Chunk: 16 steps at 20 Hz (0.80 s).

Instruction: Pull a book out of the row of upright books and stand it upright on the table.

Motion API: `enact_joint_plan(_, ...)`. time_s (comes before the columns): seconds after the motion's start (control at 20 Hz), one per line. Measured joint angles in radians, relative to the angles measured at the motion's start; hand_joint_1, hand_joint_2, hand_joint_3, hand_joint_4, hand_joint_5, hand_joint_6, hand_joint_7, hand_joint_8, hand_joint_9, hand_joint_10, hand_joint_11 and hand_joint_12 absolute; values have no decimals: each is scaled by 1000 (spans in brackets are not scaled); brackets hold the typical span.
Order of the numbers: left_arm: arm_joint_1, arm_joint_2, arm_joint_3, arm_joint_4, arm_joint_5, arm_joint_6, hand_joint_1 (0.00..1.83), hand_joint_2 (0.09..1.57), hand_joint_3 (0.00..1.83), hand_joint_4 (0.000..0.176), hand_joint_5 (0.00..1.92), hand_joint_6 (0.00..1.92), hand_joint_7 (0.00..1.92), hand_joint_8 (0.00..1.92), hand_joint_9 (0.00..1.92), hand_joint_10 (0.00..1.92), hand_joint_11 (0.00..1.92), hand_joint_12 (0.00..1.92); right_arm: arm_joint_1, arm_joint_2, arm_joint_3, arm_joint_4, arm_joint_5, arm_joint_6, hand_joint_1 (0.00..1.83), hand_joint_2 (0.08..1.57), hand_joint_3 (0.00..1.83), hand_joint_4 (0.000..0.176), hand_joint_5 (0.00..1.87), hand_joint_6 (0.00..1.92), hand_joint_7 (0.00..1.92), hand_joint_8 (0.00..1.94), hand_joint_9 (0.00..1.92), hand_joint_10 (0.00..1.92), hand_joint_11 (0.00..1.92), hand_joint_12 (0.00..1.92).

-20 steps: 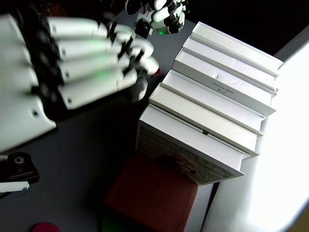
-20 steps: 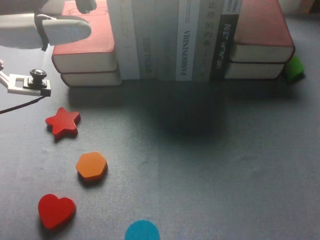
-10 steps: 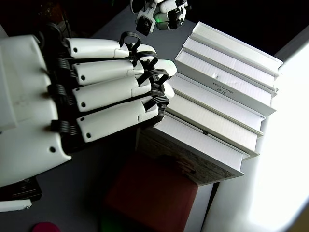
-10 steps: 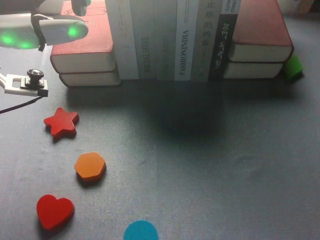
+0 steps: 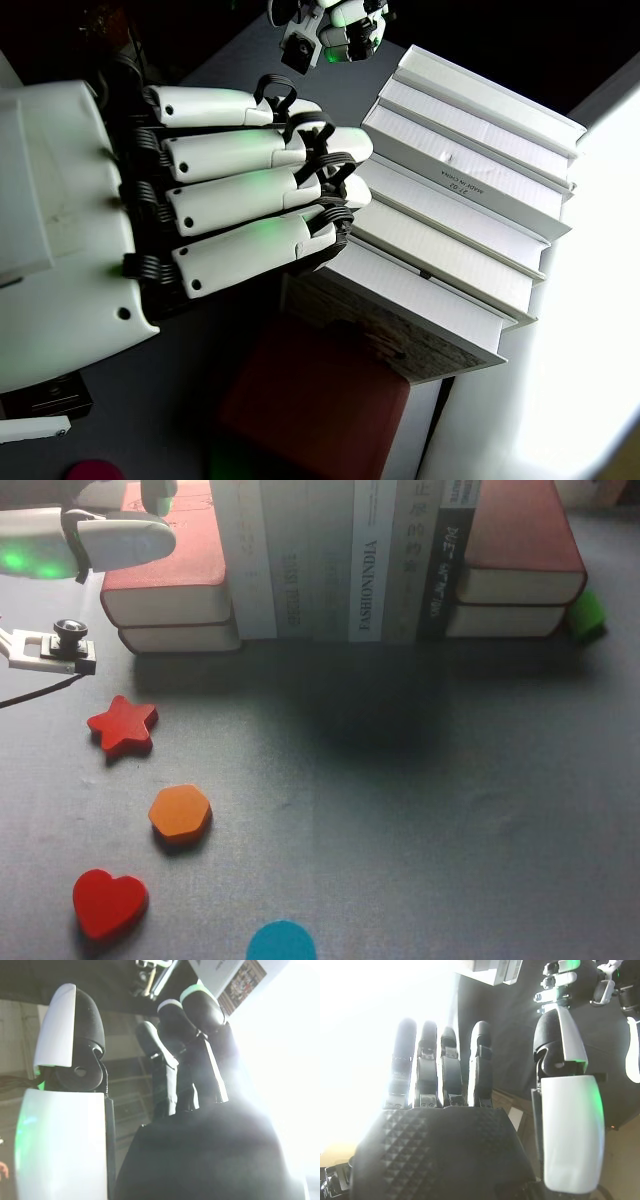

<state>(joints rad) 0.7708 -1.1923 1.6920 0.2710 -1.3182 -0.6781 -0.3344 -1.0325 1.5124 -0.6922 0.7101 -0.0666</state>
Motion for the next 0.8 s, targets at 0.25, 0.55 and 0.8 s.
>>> enact_joint_plan(0.25, 0, -4, -3, -15, -11, 0, 1313, 996, 0, 0, 391, 881, 364, 1350, 603, 1536, 604, 1663, 7, -88, 69, -90, -65, 69, 835, 1092, 0, 85, 434, 3, 315, 2, 300, 212, 0, 1547)
enact_joint_plan(0.55, 5, -2, -6, -18, -21, 0, 1324, 1013, 5, 0, 363, 973, 276, 1376, 525, 1583, 637, 1691, 4, -95, 70, -140, -59, 78, 918, 1123, 3, 65, 464, 10, 290, 0, 288, 158, 0, 1632)
enact_joint_plan(0.8, 5, -2, -6, 1, -19, 0, 1324, 1023, 7, 0, 349, 1071, 272, 1435, 507, 1641, 577, 1765, 8, -96, 72, -138, -63, 78, 842, 1079, 0, 104, 461, 0, 242, 0, 167, 409, 0, 1680)
